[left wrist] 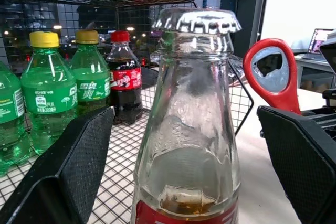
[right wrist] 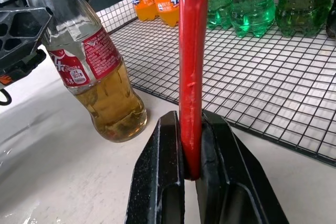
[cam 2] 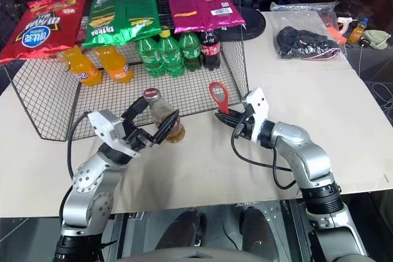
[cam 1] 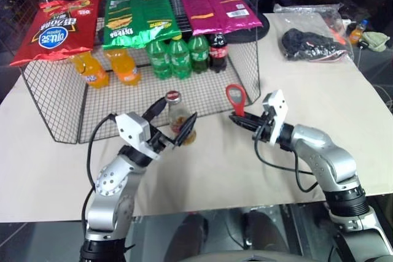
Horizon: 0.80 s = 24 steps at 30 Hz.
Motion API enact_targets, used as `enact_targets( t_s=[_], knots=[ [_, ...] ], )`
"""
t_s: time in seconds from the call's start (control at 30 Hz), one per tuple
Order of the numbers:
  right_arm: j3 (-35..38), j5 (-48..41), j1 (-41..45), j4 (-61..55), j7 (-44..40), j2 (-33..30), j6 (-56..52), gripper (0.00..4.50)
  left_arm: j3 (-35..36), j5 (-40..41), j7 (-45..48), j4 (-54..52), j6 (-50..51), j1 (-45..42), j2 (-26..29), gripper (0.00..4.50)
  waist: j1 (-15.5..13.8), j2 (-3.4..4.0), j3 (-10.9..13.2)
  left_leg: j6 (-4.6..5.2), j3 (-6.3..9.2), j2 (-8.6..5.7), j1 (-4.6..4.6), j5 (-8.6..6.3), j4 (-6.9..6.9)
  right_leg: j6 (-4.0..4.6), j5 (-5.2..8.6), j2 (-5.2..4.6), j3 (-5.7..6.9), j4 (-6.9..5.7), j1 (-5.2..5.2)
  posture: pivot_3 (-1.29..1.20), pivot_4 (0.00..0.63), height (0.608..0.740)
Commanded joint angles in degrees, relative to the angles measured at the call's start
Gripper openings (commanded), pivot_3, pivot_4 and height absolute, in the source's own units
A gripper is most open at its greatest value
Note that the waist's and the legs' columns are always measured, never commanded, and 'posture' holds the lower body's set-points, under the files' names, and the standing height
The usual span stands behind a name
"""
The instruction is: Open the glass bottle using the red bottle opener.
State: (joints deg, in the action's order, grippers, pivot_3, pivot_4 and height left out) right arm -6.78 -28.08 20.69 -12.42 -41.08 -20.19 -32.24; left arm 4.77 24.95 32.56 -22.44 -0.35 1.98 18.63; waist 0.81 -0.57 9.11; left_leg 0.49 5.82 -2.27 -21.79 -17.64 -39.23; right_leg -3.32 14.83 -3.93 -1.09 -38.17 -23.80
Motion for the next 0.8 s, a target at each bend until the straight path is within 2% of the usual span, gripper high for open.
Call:
enact_targets(
  t_s=[0.03,0.8],
  knots=[
    [0.49,-0.02,0.53,-0.61,-0.90,-0.08,1.35,0.00,0.72,0.54,-0.15,-3.34,-1.18,-0.31,0.06,4.49,0.00,0.00,0.00,0.00,0.00,0.00,0.00,0.00,0.00,0.00,0.00,0.00,0.00,0.00,0.00,0.00,0.150,0.740],
    [0.06,1.17,3.20,2.89,-3.66,0.14,2.66,0.00,-0.18,-0.02,0.71,-1.88,-4.86,0.76,-1.83,4.49,-0.01,0.00,0.00,0.00,0.00,0.00,0.00,0.00,0.00,0.00,0.00,0.00,0.00,0.02,0.01,0.00,0.150,0.740]
  ],
)
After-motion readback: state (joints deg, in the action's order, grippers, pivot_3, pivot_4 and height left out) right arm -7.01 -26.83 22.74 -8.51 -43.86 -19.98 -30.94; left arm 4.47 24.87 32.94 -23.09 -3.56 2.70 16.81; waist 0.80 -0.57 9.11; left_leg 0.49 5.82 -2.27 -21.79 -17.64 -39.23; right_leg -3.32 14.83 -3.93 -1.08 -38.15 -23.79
